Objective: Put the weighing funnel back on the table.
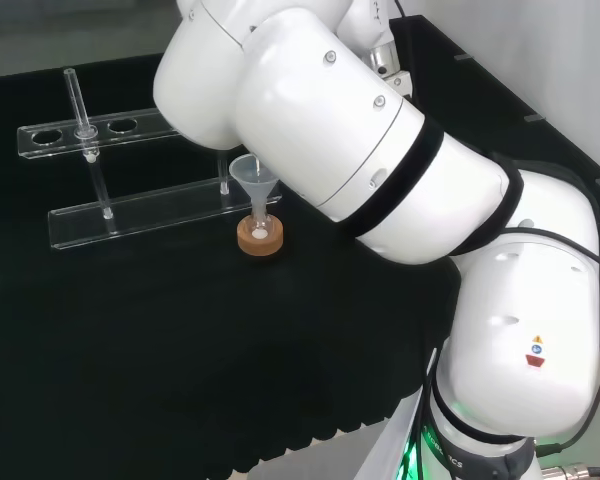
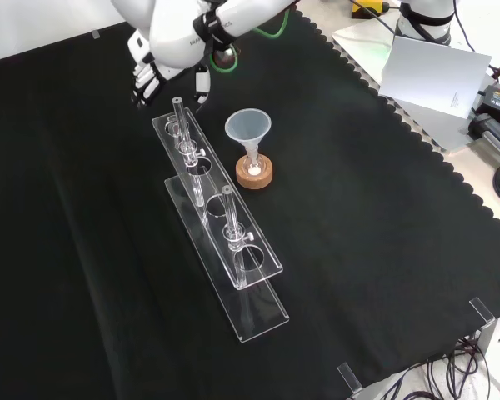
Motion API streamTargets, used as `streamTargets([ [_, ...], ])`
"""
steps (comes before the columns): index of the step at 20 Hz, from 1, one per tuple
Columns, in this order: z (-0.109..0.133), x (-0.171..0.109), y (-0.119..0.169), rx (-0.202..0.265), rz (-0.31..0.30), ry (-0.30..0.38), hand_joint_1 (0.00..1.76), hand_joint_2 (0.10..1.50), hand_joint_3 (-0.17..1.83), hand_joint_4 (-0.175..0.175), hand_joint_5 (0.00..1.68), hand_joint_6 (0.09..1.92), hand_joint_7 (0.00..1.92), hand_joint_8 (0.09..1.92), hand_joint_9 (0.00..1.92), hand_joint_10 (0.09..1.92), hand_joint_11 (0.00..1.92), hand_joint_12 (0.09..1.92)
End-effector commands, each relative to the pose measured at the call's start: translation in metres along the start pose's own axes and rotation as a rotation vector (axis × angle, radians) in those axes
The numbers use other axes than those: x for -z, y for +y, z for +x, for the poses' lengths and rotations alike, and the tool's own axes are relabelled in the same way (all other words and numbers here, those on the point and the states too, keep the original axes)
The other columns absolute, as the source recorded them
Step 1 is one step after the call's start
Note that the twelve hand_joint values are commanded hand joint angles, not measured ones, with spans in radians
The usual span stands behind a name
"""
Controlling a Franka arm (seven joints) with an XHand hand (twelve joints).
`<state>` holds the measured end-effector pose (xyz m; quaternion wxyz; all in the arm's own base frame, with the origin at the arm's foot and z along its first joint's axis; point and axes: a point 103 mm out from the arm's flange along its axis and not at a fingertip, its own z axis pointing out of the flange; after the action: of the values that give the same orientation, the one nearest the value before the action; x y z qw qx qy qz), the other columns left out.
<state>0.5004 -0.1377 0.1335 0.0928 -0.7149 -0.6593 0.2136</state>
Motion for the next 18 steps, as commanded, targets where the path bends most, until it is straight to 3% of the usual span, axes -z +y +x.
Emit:
streamTargets([
  [1, -0.002, 0.025, -0.036, 0.007, -0.060, 0.043, 0.75, 0.65, 0.53, -0.036, 0.31, 0.12, 0.05, 0.69, 0.25, 0.76, 0.12, 1.48],
  [10, -0.018, 0.054, -0.083, -0.013, -0.121, 0.079, 0.74, 0.66, 0.51, -0.038, 0.35, 0.09, 0.14, 0.71, 0.39, 0.74, 0.28, 1.43],
  [18, -0.005, 0.063, -0.119, 0.024, -0.168, 0.068, 0.73, 0.67, 0.50, -0.041, 0.36, 0.09, 0.15, 0.71, 0.41, 0.73, 0.31, 1.43],
])
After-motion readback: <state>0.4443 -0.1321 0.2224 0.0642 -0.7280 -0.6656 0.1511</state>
